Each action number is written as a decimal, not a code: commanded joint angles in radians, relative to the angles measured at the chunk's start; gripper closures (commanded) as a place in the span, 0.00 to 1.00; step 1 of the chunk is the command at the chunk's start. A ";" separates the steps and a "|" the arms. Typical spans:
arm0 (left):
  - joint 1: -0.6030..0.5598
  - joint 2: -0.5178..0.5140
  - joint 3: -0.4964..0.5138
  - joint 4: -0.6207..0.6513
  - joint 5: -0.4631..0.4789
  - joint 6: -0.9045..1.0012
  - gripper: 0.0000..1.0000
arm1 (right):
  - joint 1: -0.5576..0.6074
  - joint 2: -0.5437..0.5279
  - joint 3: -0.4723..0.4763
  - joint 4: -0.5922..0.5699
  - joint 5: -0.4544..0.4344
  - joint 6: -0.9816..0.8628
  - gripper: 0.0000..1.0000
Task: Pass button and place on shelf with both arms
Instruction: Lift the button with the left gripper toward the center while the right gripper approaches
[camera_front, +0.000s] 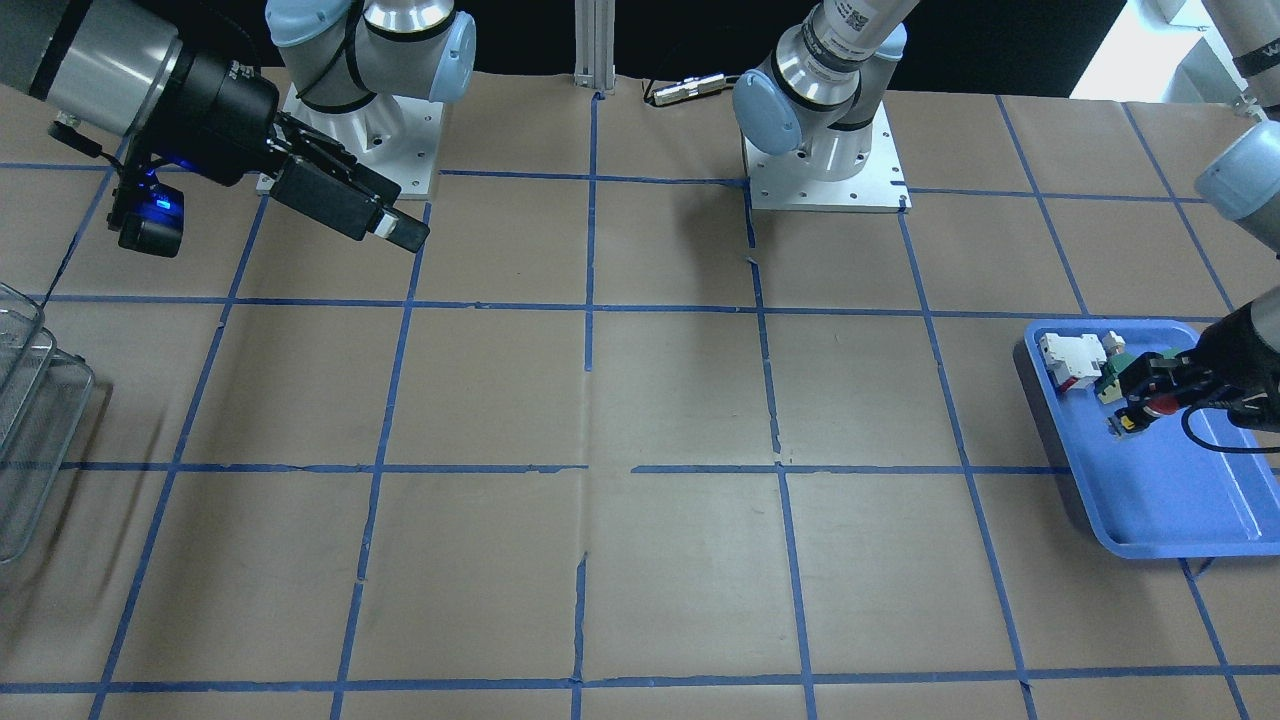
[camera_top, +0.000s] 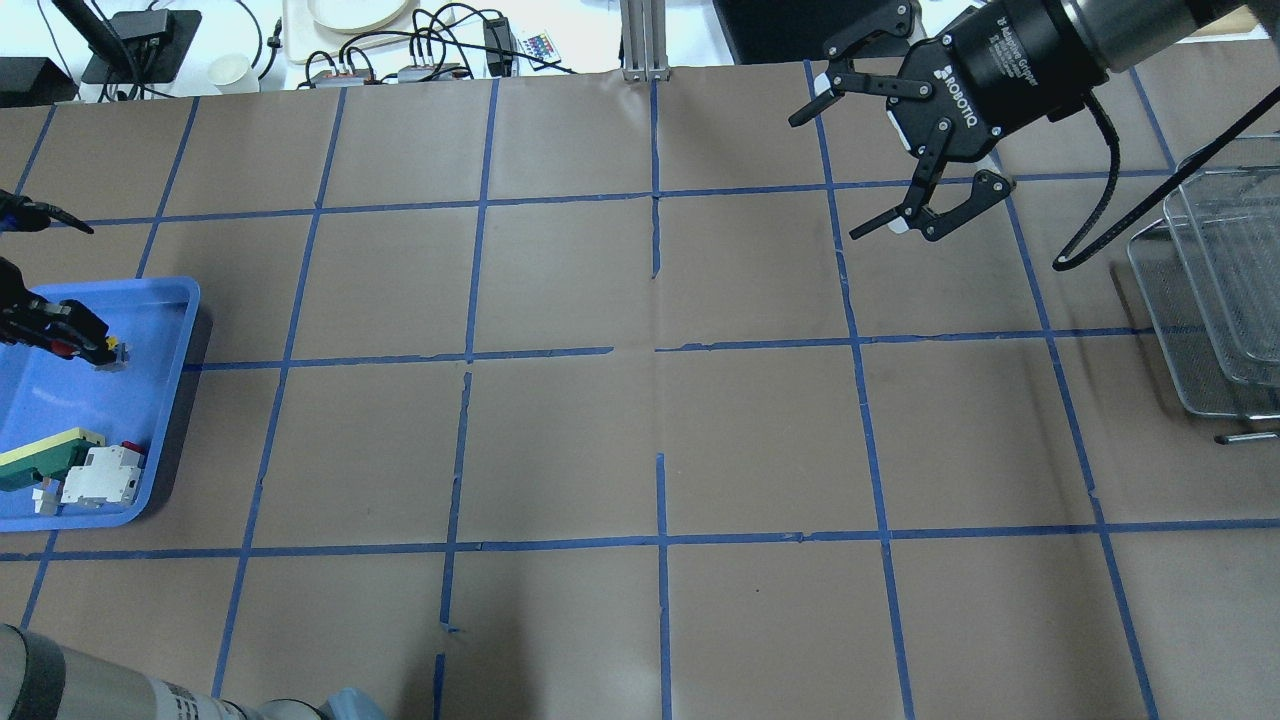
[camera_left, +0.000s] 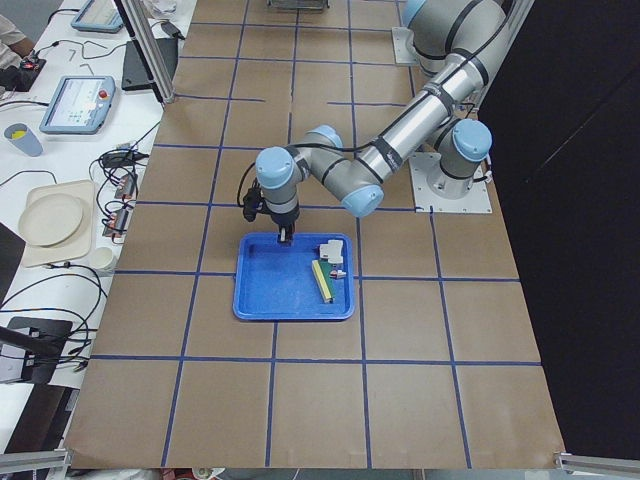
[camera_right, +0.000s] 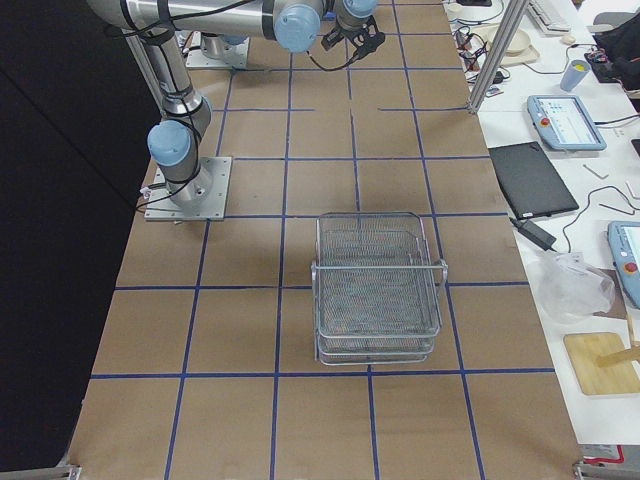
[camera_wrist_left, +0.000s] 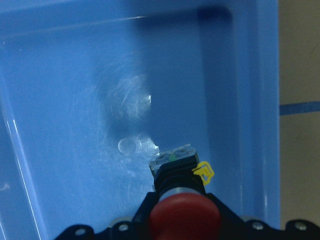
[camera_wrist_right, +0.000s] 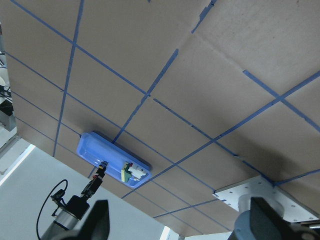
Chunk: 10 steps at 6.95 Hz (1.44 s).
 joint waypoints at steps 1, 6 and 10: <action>-0.118 0.084 0.010 -0.196 -0.184 -0.133 0.72 | -0.045 0.013 0.003 0.020 0.085 0.016 0.00; -0.324 0.121 -0.047 -0.406 -1.062 -0.429 0.73 | -0.041 0.011 0.132 0.093 0.342 0.015 0.00; -0.422 0.203 -0.263 -0.403 -1.496 -0.438 0.74 | -0.041 0.079 0.155 0.101 0.504 0.066 0.00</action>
